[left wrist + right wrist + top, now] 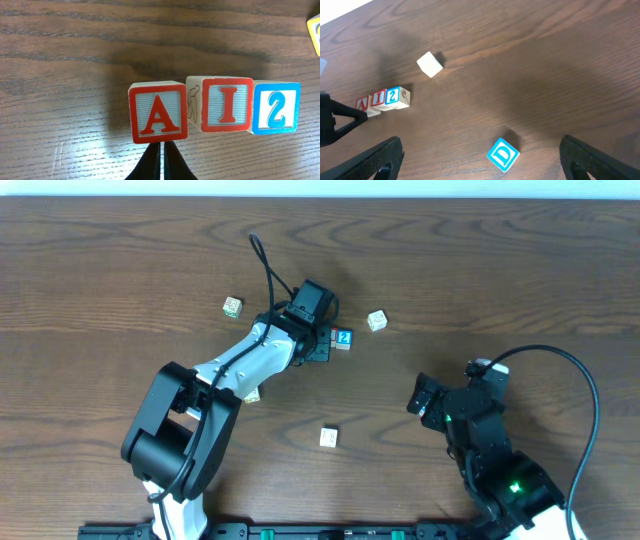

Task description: Spell out Ai2

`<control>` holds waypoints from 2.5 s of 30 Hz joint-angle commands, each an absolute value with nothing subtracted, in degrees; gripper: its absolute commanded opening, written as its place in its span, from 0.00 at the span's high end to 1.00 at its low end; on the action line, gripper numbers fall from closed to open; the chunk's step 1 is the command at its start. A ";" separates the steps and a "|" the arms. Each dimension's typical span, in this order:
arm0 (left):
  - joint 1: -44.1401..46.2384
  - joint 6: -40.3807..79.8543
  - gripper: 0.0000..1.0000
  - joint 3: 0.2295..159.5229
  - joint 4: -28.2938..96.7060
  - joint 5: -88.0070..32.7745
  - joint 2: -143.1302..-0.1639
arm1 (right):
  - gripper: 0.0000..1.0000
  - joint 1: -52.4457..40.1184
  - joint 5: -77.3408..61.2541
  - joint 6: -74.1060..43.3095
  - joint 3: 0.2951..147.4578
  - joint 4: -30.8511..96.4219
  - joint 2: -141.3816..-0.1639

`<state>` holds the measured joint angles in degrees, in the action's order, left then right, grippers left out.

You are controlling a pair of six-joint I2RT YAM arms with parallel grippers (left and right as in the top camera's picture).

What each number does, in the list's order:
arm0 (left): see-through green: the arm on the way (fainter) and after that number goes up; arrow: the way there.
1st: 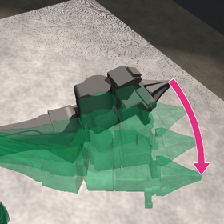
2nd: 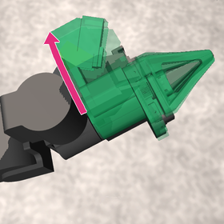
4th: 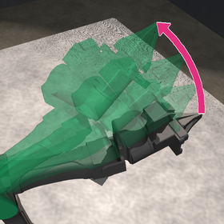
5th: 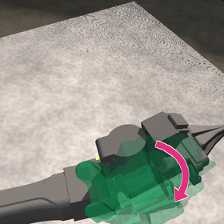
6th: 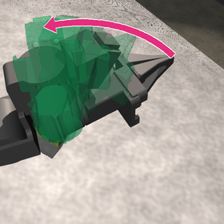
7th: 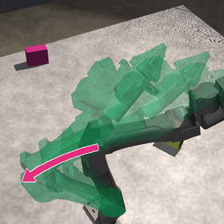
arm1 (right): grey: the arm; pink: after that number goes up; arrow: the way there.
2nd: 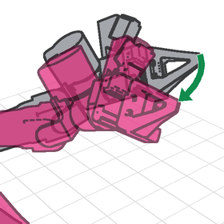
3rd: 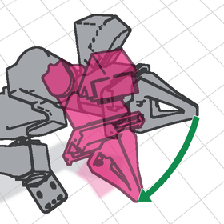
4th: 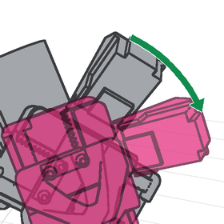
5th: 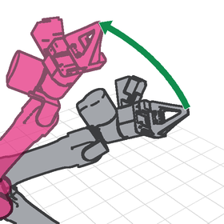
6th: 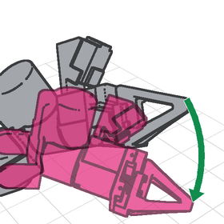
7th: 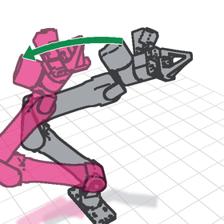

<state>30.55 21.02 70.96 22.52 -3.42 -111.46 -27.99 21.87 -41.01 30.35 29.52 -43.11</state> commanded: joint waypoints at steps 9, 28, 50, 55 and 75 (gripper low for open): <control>30.41 21.23 0.94 72.62 29.10 7.92 -109.25 | 0.01 -28.53 22.44 -41.54 30.26 29.56 -43.05; 28.03 21.08 0.94 72.64 19.16 5.65 -112.22 | 0.01 -28.53 22.44 -41.54 30.26 29.56 -43.05; 28.03 22.74 0.94 72.64 17.85 2.92 -114.76 | 0.01 -28.53 22.44 -41.54 30.26 29.56 -43.05; 28.03 22.74 0.94 72.64 17.45 2.90 -114.76 | 0.01 -28.53 22.44 -41.54 30.26 29.56 -43.05; 28.03 22.26 0.94 72.64 15.92 1.45 -114.76 | 0.01 -28.53 22.44 -41.54 30.26 29.58 -43.05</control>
